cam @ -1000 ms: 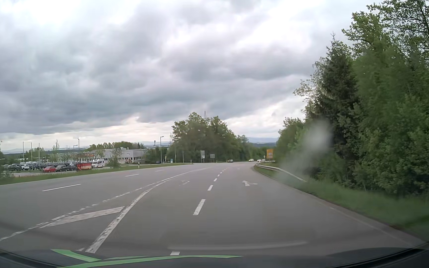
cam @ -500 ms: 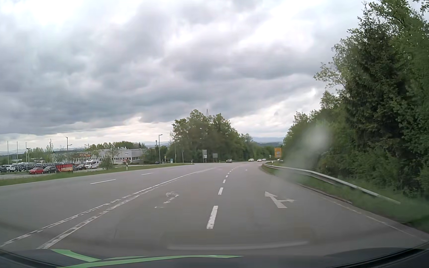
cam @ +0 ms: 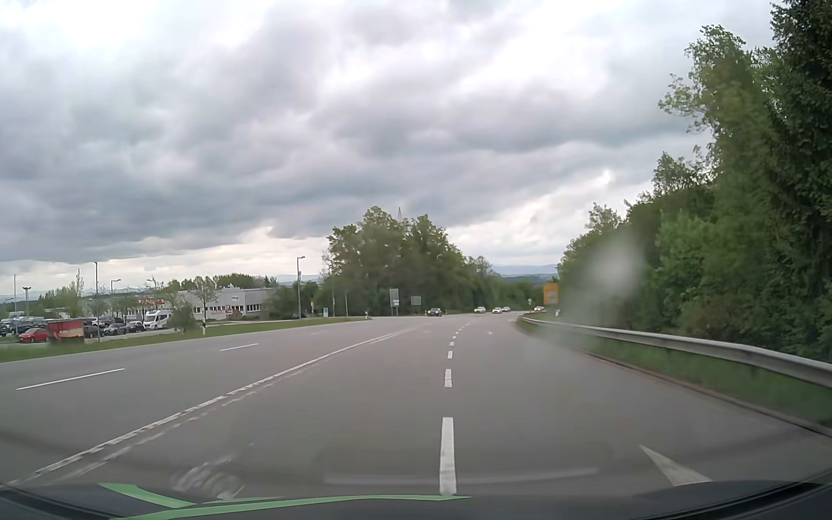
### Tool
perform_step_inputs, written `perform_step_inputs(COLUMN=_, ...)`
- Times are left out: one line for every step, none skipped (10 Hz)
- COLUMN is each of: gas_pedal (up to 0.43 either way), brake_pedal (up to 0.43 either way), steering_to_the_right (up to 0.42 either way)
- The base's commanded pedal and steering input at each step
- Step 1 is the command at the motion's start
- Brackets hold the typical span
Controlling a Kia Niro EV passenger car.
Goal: Follow the waypoints while adhering to traffic rules and regulations
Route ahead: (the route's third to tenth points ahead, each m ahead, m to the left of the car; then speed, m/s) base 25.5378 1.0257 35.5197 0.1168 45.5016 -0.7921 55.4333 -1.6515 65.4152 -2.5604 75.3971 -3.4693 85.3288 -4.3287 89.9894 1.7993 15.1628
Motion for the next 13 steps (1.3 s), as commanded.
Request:
perform_step_inputs(gas_pedal=0.0, brake_pedal=0.146, steering_to_the_right=0.004)
perform_step_inputs(gas_pedal=0.0, brake_pedal=0.159, steering_to_the_right=0.006)
perform_step_inputs(gas_pedal=0.0, brake_pedal=0.177, steering_to_the_right=0.007)
perform_step_inputs(gas_pedal=0.0, brake_pedal=0.183, steering_to_the_right=0.009)
perform_step_inputs(gas_pedal=0.0, brake_pedal=0.201, steering_to_the_right=0.01)
perform_step_inputs(gas_pedal=0.0, brake_pedal=0.207, steering_to_the_right=0.012)
perform_step_inputs(gas_pedal=0.0, brake_pedal=0.213, steering_to_the_right=0.014)
perform_step_inputs(gas_pedal=0.0, brake_pedal=0.22, steering_to_the_right=0.015)
perform_step_inputs(gas_pedal=0.0, brake_pedal=0.22, steering_to_the_right=0.016)
perform_step_inputs(gas_pedal=0.0, brake_pedal=0.226, steering_to_the_right=0.016)
perform_step_inputs(gas_pedal=0.0, brake_pedal=0.226, steering_to_the_right=0.016)
perform_step_inputs(gas_pedal=0.0, brake_pedal=0.232, steering_to_the_right=0.016)
perform_step_inputs(gas_pedal=0.0, brake_pedal=0.232, steering_to_the_right=0.016)
